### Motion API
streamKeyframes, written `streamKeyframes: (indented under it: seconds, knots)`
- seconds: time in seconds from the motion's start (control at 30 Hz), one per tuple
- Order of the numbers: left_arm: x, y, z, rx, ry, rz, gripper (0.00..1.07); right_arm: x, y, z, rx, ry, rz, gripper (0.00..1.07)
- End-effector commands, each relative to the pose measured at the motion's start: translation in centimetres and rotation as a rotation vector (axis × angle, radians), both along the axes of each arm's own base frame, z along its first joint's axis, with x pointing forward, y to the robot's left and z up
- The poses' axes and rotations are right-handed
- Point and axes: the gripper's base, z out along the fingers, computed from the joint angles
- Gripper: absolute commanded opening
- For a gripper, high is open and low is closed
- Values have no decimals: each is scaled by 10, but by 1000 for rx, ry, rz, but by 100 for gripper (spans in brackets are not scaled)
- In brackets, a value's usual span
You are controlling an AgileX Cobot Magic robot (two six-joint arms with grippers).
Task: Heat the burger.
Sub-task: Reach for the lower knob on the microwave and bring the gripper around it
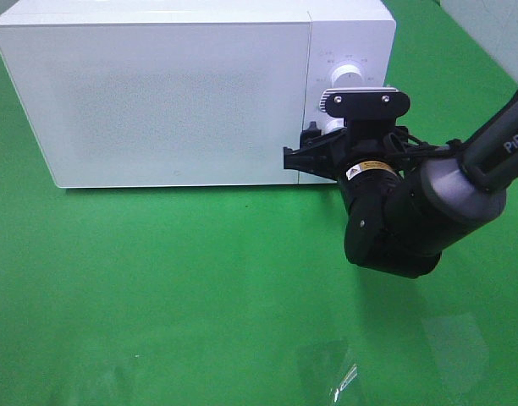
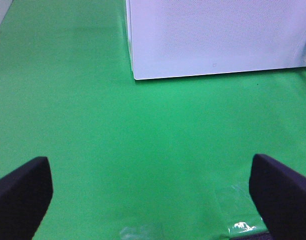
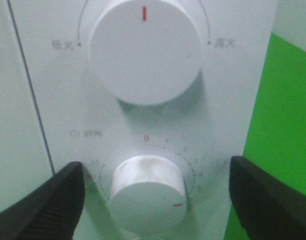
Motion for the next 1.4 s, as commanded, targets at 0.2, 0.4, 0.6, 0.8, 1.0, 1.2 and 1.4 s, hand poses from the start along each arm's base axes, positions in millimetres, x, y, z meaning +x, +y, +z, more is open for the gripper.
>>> streamKeyframes:
  seconds: [0.2,0.4,0.6,0.8,1.0,1.2,1.4]
  knots:
    - [-2,0,0,-3,-30,2,100,5,1,5,-1,-56,-3,76]
    - [-2,0,0,-3,-30,2,100,5,1,5,-2,-65,-2,75]
    - [-2,0,0,-3,-30,2,100,5,1,6,-3,-67,2,41]
    - [-2,0,0,-3,-30,2,100,5,1,6,-5,-71,6,10]
    - [-2,0,0,-3,-30,2,100,5,3,8,15,-92,27,0]
    - [-2,0,0,-3,-30,2,100,5,6,9,262,-102,54,0]
    - [-2,0,0,-3,-30,2,100,4,14,10,737,-66,123,0]
